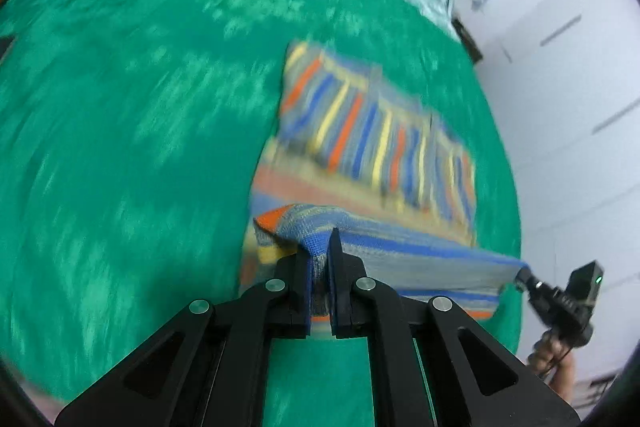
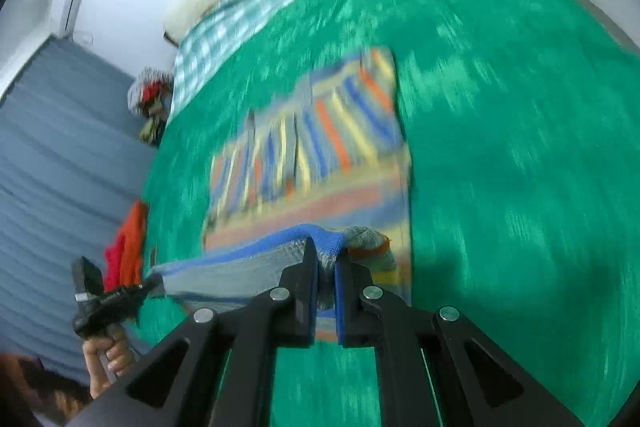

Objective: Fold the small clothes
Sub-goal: 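Grasp the sweater hem with the left tool while the right tool grasps it too, then fold the hem up over the collar with both tools and release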

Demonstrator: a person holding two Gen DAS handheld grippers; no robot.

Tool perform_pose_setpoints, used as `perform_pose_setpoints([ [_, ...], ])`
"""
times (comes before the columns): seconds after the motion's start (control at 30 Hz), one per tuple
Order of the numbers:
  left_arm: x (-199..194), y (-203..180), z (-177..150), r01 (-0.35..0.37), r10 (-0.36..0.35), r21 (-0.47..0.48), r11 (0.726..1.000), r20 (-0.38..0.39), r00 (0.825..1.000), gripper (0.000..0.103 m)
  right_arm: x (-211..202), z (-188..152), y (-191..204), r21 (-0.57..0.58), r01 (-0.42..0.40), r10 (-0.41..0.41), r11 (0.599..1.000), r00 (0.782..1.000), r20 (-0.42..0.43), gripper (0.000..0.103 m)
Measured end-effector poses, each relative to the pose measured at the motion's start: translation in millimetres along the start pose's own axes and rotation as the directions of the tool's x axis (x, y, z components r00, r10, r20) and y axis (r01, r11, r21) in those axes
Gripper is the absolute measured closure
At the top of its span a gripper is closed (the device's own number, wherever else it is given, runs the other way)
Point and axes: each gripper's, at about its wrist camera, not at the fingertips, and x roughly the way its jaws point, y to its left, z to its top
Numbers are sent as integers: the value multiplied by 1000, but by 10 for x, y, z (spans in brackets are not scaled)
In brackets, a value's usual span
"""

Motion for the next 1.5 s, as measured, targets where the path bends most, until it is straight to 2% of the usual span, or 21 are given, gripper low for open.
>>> perform_pose_setpoints([
  [0.13,392,-109,566,-19,19,-8,1000,-6,1000,99,470,727,-59,25,4,-3,1000,1000,-21,96],
  [0.3,947,-227,1137,-39,40,6,999,-47,998,98,989,1359,-289,88,-2,7,996,998,-61,96],
  [0.37,1189,-276,1352,-60,60,7,998,-51,997,95,1217,1593,-450,144,-45,55,989,996,-64,96],
  [0.47,1434,-219,1720,-116,115,-60,992,-8,993,74,1467,1759,-699,230,-98,106,968,994,-24,85],
  [0.5,1418,-151,1823,-111,116,-116,987,38,993,64,1478,1819,-766,245,-106,101,964,994,32,69],
  [0.53,1399,-108,1887,-103,116,-156,982,76,990,56,1453,1868,-811,252,-122,103,960,991,84,62],
  [0.63,1214,8,1940,-84,115,-201,976,148,982,52,1276,1938,-793,211,-105,70,972,983,170,59],
  [0.73,1050,-103,1720,-135,145,-64,989,171,975,52,1103,1897,-543,42,7,-13,999,987,162,60],
  [0.83,944,-324,1233,-173,151,142,975,157,976,50,994,1611,-108,-187,90,-72,978,992,100,60],
  [0.9,896,-456,771,-166,133,267,949,139,981,45,966,1283,165,-304,66,-56,950,998,41,60],
  [0.97,947,-526,301,-200,168,386,901,117,979,45,993,879,389,-416,15,-39,909,998,-49,60],
  [1.0,1037,-540,142,-226,204,427,876,96,974,48,1034,721,425,-450,0,-42,893,996,-85,60],
  [1.03,1130,-478,-29,-254,257,458,852,56,965,60,1081,490,450,-498,4,-79,867,988,-129,60],
  [1.07,1195,-392,-180,-305,332,474,826,27,943,66,1139,344,413,-527,37,-136,849,979,-151,61],
  [1.1,1170,-307,-282,-336,365,476,813,34,931,68,1200,173,298,-550,113,-243,827,955,-169,63],
  [1.13,1053,-250,-367,-364,379,467,806,66,923,65,1210,76,184,-552,175,-317,816,933,-172,66],
  [1.17,912,-209,-439,-413,420,448,793,91,903,60,1126,-11,55,-536,224,-356,814,921,-156,67],
  [1.2,787,-187,-497,-426,428,430,796,98,898,48,981,-67,-14,-508,260,-371,822,919,-131,67],
  [1.27,518,-205,-642,-439,428,406,802,122,895,37,665,-197,-25,-462,309,-391,831,916,-89,65],
  [1.37,260,-377,-841,-473,443,416,777,172,880,26,367,-397,68,-444,298,-351,845,935,-40,62],
  [1.5,6,-655,-1085,-490,432,416,766,232,871,16,67,-687,173,-393,263,-280,881,960,14,38],
])
